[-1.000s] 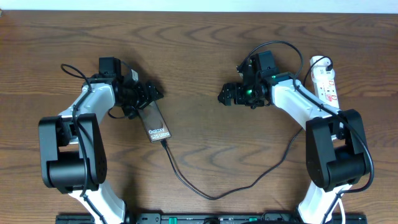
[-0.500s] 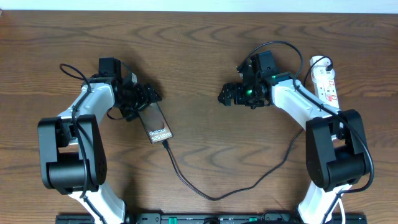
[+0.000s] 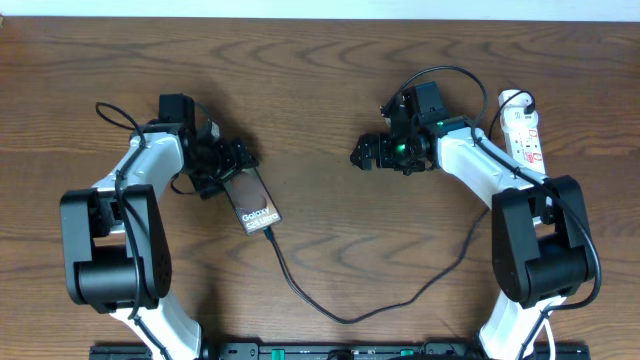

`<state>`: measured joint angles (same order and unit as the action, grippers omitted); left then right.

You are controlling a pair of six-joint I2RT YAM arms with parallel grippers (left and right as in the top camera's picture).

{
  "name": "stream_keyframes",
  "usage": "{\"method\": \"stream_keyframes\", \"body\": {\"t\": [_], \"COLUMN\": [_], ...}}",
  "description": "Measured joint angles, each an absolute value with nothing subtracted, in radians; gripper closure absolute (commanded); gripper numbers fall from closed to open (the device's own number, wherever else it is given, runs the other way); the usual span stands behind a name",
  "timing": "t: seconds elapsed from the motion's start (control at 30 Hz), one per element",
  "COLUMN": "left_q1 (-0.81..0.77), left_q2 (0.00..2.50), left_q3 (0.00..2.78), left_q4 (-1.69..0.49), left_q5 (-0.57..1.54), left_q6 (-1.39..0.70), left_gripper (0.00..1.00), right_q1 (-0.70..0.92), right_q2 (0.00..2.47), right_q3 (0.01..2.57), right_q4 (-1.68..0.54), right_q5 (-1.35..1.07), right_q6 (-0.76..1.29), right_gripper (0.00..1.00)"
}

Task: Plug charger to phone and switch on socket
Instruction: 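Lower the phone with the left gripper and lay it flat on the table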

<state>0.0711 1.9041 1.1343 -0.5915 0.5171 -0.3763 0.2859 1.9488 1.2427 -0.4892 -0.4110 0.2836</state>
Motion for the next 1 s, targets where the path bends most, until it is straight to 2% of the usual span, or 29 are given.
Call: {"method": "stream_keyframes", "body": {"t": [0.63, 0.77, 1.0], "left_q1": [0.070, 0.070, 0.069], "left_q2": [1.894, 1.872, 1.704], "left_q3": [1.135, 1.130, 1.088], "left_q4": [-0.648, -0.655, -0.672], "left_q5": [0.487, 0.420, 0.314], "left_q6": [-0.368, -0.361, -0.282], "left_gripper": [0.12, 0.13, 0.13], "right_q1": [0.286, 0.286, 0.286], "right_q2": [1.949, 1.949, 1.949], "right_q3": [1.243, 1.243, 1.243], "right_q4": [-0.490, -0.489, -0.494], "right_q5": [-0.411, -0.411, -0.411], "right_q6": [0.284, 0.281, 0.281], "right_gripper": [0.01, 0.01, 0.01]}}
